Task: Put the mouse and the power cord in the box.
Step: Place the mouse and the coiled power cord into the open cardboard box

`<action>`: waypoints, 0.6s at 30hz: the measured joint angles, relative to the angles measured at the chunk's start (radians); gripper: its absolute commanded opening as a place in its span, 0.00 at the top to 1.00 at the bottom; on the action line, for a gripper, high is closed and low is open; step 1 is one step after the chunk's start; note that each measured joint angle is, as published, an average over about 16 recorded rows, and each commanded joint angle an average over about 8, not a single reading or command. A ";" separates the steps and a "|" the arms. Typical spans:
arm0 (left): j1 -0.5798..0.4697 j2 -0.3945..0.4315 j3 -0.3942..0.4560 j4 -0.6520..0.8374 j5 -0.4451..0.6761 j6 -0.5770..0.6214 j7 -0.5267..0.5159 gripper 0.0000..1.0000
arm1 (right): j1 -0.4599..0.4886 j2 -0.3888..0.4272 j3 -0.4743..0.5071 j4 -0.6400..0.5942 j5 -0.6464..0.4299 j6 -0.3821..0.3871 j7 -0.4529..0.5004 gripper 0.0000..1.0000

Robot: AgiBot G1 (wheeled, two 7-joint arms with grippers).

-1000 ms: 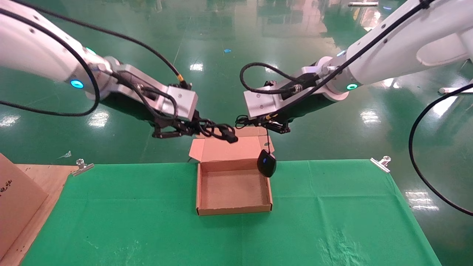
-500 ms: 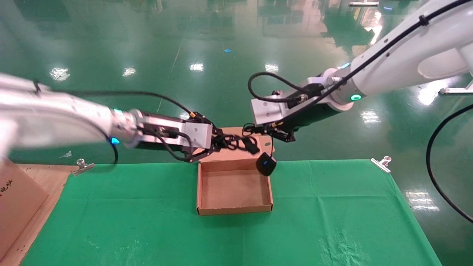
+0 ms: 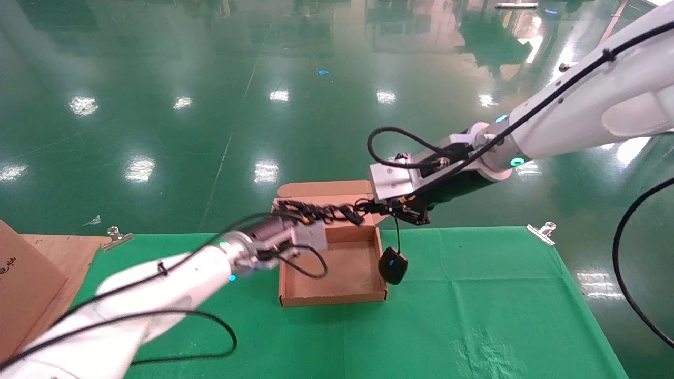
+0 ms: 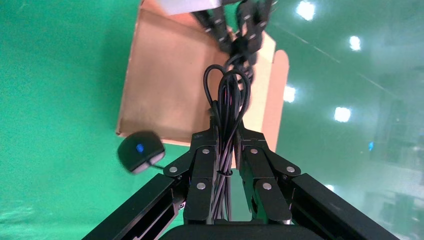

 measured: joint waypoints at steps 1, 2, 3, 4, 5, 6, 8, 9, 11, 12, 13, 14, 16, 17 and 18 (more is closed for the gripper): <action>0.009 0.000 0.024 -0.008 -0.011 -0.006 -0.011 0.82 | -0.002 0.000 -0.001 -0.004 0.003 0.003 -0.003 1.00; 0.016 0.000 0.048 -0.015 -0.021 -0.010 -0.023 0.70 | -0.004 0.000 -0.002 -0.007 0.006 0.007 -0.006 1.00; 0.020 -0.001 0.072 -0.019 -0.031 -0.013 -0.036 0.57 | -0.007 0.000 -0.002 -0.011 0.008 0.011 -0.009 1.00; 0.022 -0.001 0.095 -0.021 -0.040 -0.014 -0.049 0.45 | -0.009 0.000 -0.003 -0.013 0.011 0.015 -0.012 1.00; 0.023 -0.001 0.118 -0.022 -0.049 -0.015 -0.061 0.32 | -0.012 -0.001 -0.004 -0.016 0.013 0.020 -0.014 1.00; 0.023 -0.002 0.140 -0.022 -0.057 -0.016 -0.074 0.20 | -0.014 -0.001 -0.005 -0.018 0.016 0.025 -0.016 1.00; 0.020 -0.002 0.180 -0.021 -0.073 -0.019 -0.098 0.01 | -0.019 -0.001 -0.007 -0.021 0.021 0.035 -0.020 1.00; 0.018 -0.003 0.199 -0.020 -0.080 -0.021 -0.109 0.00 | -0.021 -0.001 -0.008 -0.022 0.023 0.040 -0.021 1.00; 0.013 -0.003 0.233 -0.019 -0.095 -0.026 -0.129 0.00 | -0.025 -0.001 -0.010 -0.023 0.028 0.051 -0.023 1.00; 0.011 -0.004 0.248 -0.018 -0.103 -0.029 -0.138 0.00 | -0.027 -0.002 -0.010 -0.022 0.030 0.056 -0.024 1.00; 0.008 -0.004 0.262 -0.018 -0.111 -0.032 -0.146 0.00 | -0.028 -0.002 -0.011 -0.022 0.033 0.061 -0.025 1.00; 0.005 -0.004 0.276 -0.019 -0.118 -0.037 -0.153 0.00 | -0.030 -0.002 -0.012 -0.020 0.035 0.066 -0.025 1.00; 0.001 -0.005 0.301 -0.021 -0.132 -0.045 -0.163 0.00 | -0.032 -0.003 -0.014 -0.017 0.040 0.075 -0.024 1.00; -0.001 -0.005 0.313 -0.022 -0.139 -0.050 -0.167 0.00 | -0.033 -0.003 -0.015 -0.014 0.043 0.079 -0.023 1.00; -0.003 -0.005 0.326 -0.023 -0.143 -0.054 -0.168 0.00 | -0.034 -0.003 -0.017 -0.011 0.046 0.084 -0.022 1.00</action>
